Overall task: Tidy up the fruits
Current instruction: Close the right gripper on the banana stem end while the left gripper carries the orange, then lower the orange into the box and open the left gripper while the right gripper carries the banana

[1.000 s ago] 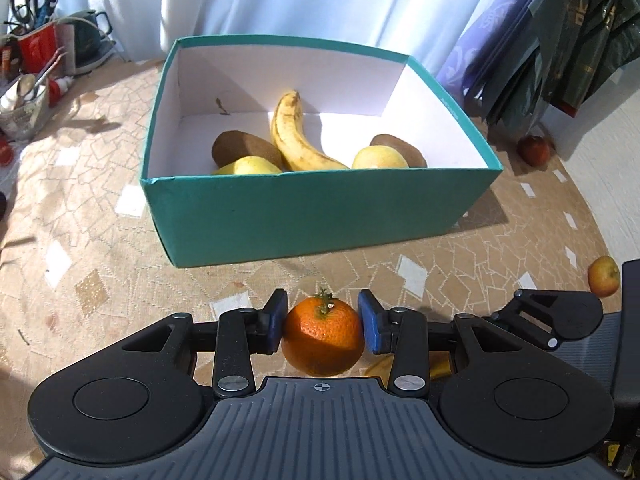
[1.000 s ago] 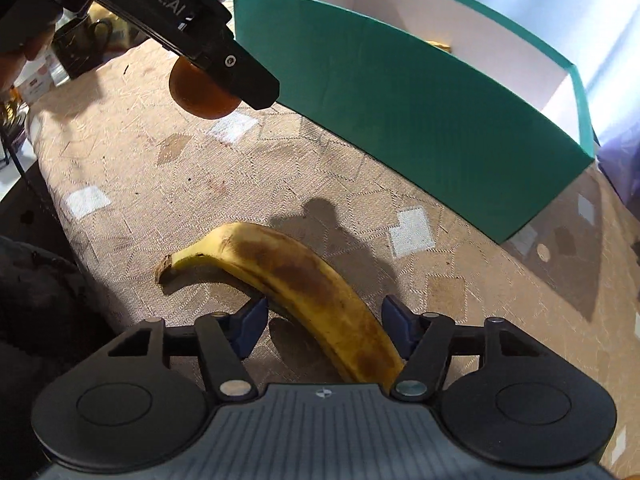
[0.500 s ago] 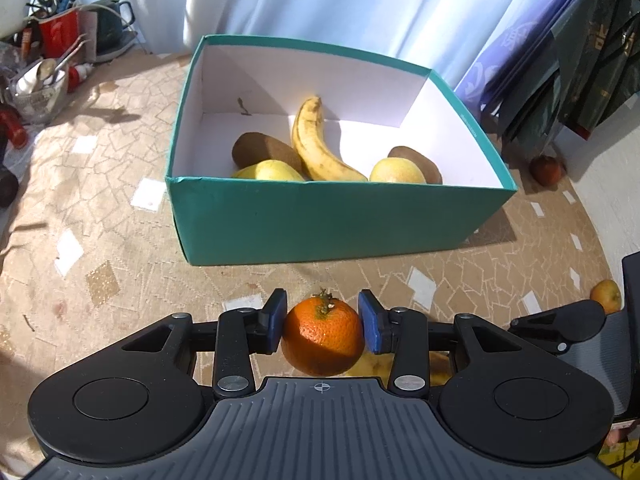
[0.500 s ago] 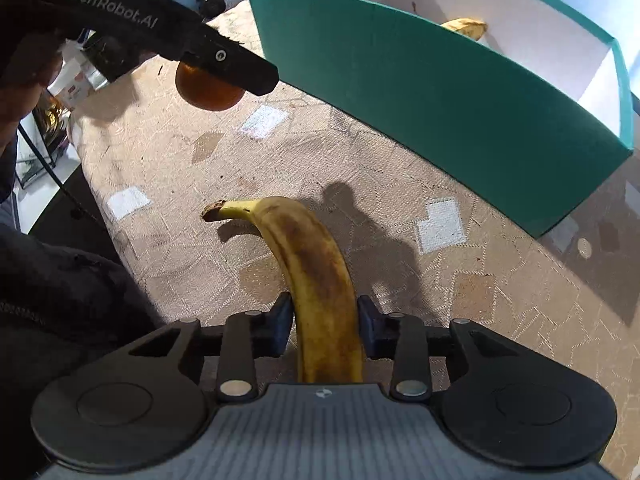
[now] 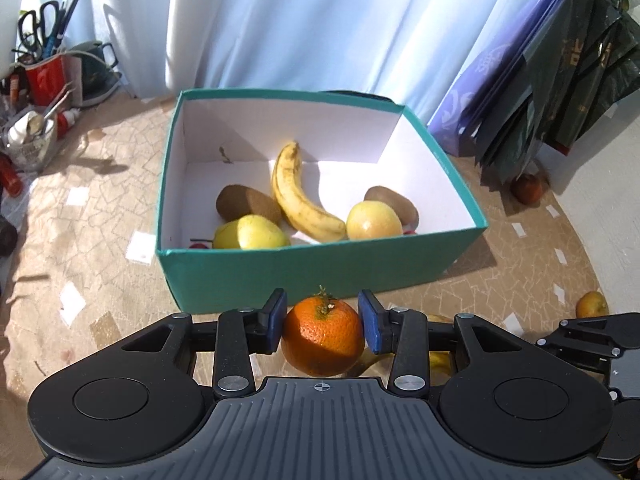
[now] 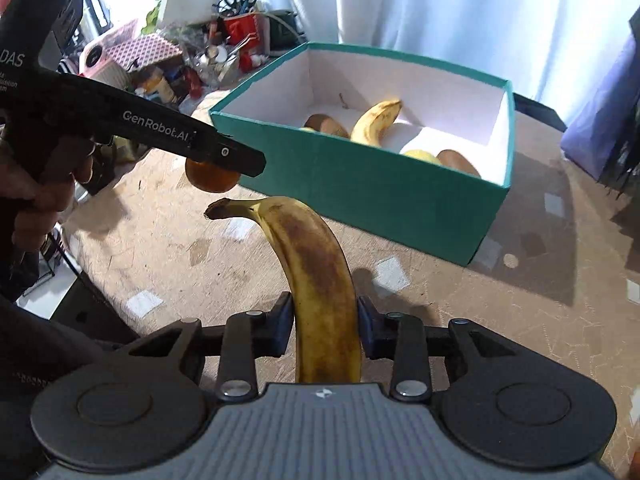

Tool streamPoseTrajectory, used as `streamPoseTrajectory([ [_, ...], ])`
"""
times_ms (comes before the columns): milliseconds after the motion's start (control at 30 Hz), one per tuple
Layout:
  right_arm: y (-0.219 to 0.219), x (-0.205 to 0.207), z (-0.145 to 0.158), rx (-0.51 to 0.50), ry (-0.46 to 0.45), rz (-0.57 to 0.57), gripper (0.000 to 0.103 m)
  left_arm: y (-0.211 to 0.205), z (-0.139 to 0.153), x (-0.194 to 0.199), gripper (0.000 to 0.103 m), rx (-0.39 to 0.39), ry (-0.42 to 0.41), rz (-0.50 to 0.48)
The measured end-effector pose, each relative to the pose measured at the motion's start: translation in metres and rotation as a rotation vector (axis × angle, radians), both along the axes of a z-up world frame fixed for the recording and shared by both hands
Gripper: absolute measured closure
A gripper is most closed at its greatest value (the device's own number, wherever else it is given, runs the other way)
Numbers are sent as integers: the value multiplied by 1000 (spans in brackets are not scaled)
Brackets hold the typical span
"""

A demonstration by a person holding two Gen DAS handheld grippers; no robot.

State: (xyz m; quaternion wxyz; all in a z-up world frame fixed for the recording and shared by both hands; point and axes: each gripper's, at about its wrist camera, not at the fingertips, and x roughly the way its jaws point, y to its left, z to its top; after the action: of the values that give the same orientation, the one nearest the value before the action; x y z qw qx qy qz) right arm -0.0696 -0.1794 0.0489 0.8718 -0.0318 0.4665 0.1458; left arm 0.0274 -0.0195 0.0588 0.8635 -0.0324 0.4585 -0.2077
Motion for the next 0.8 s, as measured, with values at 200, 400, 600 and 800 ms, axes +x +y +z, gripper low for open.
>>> streamPoseTrajectory([
  [200, -17, -3, 14, 34, -74, -121, 70, -2, 29, 26, 60, 2, -97, 35],
  [400, -28, -7, 19, 83, -131, -241, 70, -11, 24, 68, 60, 61, -147, 119],
  [600, -29, -8, 26, 93, -211, -340, 70, -27, -2, 101, 60, 141, -166, 178],
  [800, -28, -6, 33, 96, -286, -444, 70, -44, -26, 119, 60, 222, -194, 200],
])
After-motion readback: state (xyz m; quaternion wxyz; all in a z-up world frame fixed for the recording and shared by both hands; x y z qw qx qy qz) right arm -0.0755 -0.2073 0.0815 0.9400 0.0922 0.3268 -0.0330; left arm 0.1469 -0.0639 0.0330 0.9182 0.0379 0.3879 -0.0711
